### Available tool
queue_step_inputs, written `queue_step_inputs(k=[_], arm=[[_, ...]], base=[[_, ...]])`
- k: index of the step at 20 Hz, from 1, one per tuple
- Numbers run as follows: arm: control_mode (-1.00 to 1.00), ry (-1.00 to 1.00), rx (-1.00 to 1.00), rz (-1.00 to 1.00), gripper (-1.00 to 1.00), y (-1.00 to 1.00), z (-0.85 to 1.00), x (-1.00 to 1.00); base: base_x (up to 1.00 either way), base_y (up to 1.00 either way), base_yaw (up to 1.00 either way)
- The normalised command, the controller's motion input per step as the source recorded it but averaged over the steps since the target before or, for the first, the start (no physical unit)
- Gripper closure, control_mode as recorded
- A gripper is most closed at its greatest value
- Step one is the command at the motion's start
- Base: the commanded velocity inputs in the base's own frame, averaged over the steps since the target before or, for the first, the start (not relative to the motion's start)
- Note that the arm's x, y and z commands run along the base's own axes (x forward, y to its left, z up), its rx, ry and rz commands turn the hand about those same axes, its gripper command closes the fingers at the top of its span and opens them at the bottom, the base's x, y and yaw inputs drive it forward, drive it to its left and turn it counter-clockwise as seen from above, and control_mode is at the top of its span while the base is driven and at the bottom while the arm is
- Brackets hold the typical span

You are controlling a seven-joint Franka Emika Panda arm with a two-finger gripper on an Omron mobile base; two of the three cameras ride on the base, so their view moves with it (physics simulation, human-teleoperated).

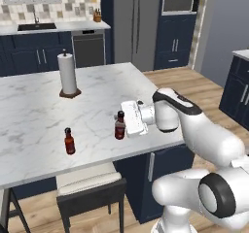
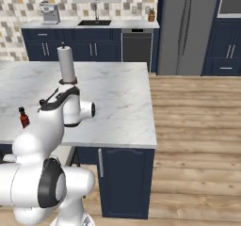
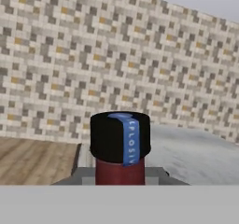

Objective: The dining table condiment station is running low on condiment bottle. Refill the condiment station by opening the cabinet and taking the condiment bottle from the cabinet and placing it on the dining table.

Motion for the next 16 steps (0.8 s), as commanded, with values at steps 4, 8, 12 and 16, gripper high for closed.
queue_step_inputs(k=[4, 8, 12, 16], arm=[[-1.00, -0.05, 0.00, 0.02, 1.00, 0.30, -0.38, 0.54], [-1.00, 0.02, 0.00, 0.05, 1.00, 0.27, -0.44, 0.52], [-1.00, 0.10, 0.00, 0.09, 1.00, 0.12, -0.35, 0.36], [-1.00, 0.03, 0.00, 0.06, 1.00, 0.07, -0.40, 0.29]], base=[[0.00, 0.00, 0.00], [0.00, 0.00, 0.00], [0.00, 0.00, 0.00], [0.00, 0.00, 0.00]])
